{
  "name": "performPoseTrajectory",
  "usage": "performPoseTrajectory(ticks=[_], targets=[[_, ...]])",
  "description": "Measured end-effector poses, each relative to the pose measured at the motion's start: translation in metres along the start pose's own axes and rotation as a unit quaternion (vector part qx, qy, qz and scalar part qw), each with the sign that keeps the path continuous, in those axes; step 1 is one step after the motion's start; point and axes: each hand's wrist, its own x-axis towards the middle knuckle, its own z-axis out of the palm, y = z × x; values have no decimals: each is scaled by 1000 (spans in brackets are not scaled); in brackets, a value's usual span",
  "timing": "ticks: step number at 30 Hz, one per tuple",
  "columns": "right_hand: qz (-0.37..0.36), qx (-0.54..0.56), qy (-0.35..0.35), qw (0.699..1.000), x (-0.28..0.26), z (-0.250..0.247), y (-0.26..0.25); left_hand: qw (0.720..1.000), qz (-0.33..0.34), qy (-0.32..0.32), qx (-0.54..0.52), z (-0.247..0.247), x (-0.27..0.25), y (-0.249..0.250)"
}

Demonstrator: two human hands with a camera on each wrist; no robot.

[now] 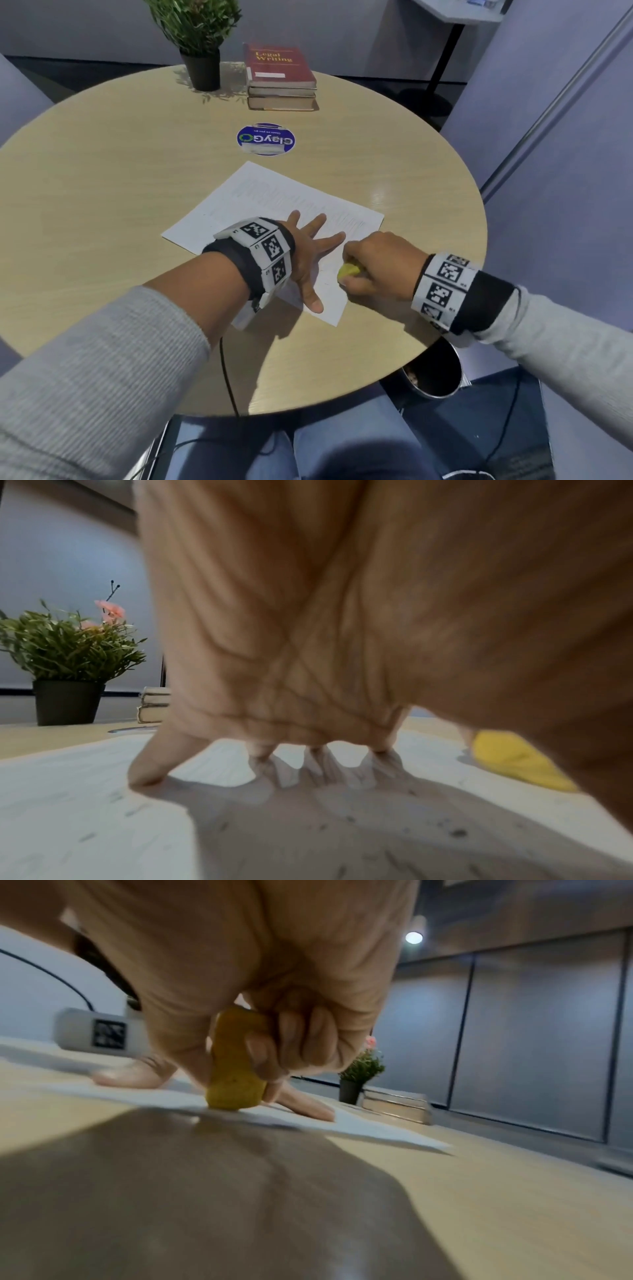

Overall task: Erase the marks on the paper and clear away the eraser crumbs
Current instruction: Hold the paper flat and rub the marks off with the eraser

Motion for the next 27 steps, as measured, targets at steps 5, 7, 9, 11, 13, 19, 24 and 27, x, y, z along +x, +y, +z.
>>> performPoseTrajectory(ticks=[5, 7, 9, 11, 13, 19, 24, 27], targets=[[-70, -18, -28, 997, -9, 8, -24, 1000, -1, 16, -4, 7, 4, 1], [-26, -16, -1, 1000, 1, 1, -9, 1000, 1, 19, -2, 6, 2, 1], [-33, -27, 6, 999, 0, 2, -9, 1000, 1, 2, -3, 2, -2, 0], [-76, -44, -16, 996, -8, 8, -27, 1000, 4, -6, -2, 0, -3, -1], [-82, -43, -33, 995, -13, 6, -35, 1000, 7, 3, -3, 1, -2, -1], [64, 49, 65, 995, 6, -23, 44, 998, 22, 49, -20, 3, -7, -2], [71, 58, 30, 995, 7, -10, 41, 996, 31, 75, 27, -11, -1, 3], [35, 30, 15, 999, 7, -2, 25, 999, 13, 33, 27, -17, -2, 7]])
